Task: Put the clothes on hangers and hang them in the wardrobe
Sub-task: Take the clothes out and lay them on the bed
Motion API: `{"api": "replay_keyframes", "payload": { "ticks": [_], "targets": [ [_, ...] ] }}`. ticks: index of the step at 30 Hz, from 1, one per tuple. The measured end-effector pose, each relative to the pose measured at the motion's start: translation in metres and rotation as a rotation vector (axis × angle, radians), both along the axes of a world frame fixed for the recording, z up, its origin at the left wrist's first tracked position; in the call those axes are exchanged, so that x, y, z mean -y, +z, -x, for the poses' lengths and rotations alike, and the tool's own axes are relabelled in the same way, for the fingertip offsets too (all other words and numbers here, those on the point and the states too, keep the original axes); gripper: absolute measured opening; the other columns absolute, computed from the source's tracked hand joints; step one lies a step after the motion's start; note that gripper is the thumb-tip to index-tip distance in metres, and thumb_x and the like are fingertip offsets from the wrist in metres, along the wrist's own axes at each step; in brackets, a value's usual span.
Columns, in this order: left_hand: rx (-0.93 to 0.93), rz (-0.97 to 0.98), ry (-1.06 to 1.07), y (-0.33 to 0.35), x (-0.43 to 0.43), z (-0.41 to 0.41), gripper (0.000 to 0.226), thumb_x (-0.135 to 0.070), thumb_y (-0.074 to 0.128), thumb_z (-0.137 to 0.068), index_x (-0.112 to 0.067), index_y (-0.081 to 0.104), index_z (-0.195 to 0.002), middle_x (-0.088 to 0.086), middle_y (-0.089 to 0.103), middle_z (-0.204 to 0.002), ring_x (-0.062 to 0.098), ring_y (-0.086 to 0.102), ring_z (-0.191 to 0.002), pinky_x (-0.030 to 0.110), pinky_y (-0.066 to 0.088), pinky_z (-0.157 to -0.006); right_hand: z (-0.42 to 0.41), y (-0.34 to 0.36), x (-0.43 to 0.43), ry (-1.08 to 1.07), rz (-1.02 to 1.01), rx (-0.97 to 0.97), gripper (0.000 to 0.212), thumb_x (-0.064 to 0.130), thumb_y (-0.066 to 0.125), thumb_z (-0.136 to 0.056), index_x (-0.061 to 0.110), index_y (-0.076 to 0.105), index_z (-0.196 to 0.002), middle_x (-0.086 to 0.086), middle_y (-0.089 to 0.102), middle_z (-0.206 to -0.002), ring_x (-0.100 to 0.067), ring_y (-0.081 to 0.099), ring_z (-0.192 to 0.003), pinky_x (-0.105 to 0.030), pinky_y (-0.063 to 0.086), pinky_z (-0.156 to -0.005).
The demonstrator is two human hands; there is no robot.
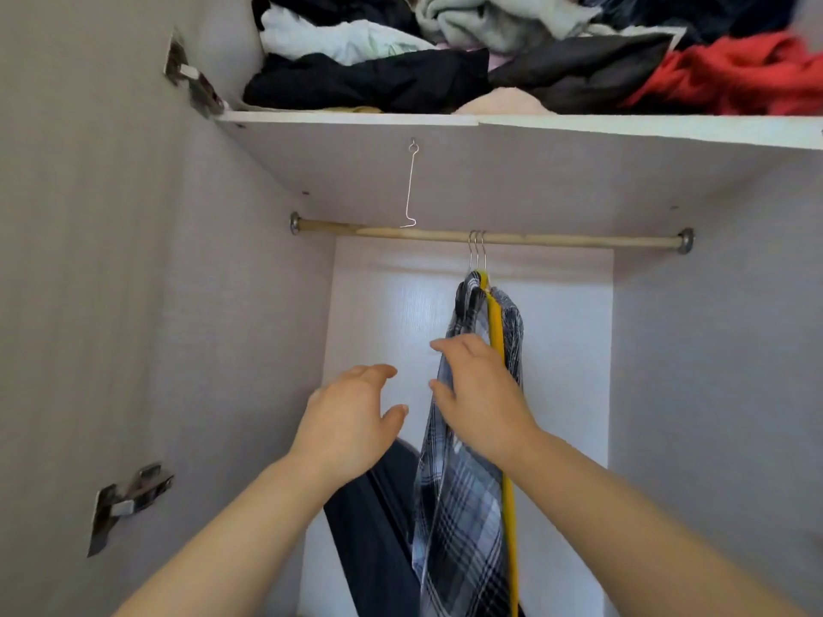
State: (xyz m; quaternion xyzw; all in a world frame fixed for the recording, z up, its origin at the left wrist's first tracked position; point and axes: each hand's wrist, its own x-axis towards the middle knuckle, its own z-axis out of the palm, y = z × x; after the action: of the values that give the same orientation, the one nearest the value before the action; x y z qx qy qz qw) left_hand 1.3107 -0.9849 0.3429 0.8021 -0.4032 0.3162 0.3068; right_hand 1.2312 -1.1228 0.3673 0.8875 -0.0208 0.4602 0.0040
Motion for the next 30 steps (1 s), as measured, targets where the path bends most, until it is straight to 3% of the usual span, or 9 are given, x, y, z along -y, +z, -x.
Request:
{"api": "replay_keyframes", "payload": {
  "ticks": [13, 18, 25, 30],
  "targets": [
    [0.113, 0.052, -0.028, 0.046, 0.085, -0.112, 0.052, -0.039, 0.047, -0.092, -0.026, 0.031, -0.140, -0.007, 0.043, -0.139, 0.012, 0.038, -0.128, 0.027, 0.032, -0.104, -0.128, 0.076, 0.079, -0.025, 0.041, 0.157, 0.045, 0.019, 0.047, -0.095, 0.012, 0.037, -0.137, -0.006, 0.035, -0.138, -0.022, 0.034, -0.127, -0.030, 0.030, -0.103],
    [0.158, 0.081, -0.082, 0.060, 0.111, -0.156, 0.052, -0.038, 0.047, -0.092, -0.026, 0.032, -0.140, -0.007, 0.043, -0.139, 0.013, 0.038, -0.127, 0.027, 0.031, -0.105, -0.132, 0.089, 0.132, -0.100, 0.033, 0.256, 0.045, 0.018, 0.051, -0.093, 0.009, 0.040, -0.136, -0.008, 0.041, -0.135, -0.021, 0.034, -0.127, -0.022, 0.022, -0.100],
    [0.163, 0.088, -0.137, 0.061, 0.148, -0.196, 0.053, -0.039, 0.049, -0.090, -0.028, 0.033, -0.140, -0.008, 0.043, -0.139, 0.012, 0.038, -0.127, 0.029, 0.032, -0.105, -0.118, 0.091, 0.217, -0.235, 0.022, 0.313, 0.044, 0.028, 0.053, -0.092, 0.014, 0.045, -0.133, -0.003, 0.049, -0.131, -0.015, 0.039, -0.123, -0.018, 0.025, -0.095],
    [0.175, 0.100, -0.103, 0.065, 0.164, -0.212, 0.053, -0.039, 0.050, -0.090, -0.027, 0.033, -0.139, -0.007, 0.043, -0.139, 0.012, 0.037, -0.128, 0.030, 0.032, -0.106, -0.150, 0.111, 0.234, -0.252, 0.092, 0.354, 0.043, 0.027, 0.055, -0.091, 0.012, 0.048, -0.131, -0.007, 0.053, -0.127, -0.023, 0.044, -0.119, -0.031, 0.031, -0.100]
  ]
}}
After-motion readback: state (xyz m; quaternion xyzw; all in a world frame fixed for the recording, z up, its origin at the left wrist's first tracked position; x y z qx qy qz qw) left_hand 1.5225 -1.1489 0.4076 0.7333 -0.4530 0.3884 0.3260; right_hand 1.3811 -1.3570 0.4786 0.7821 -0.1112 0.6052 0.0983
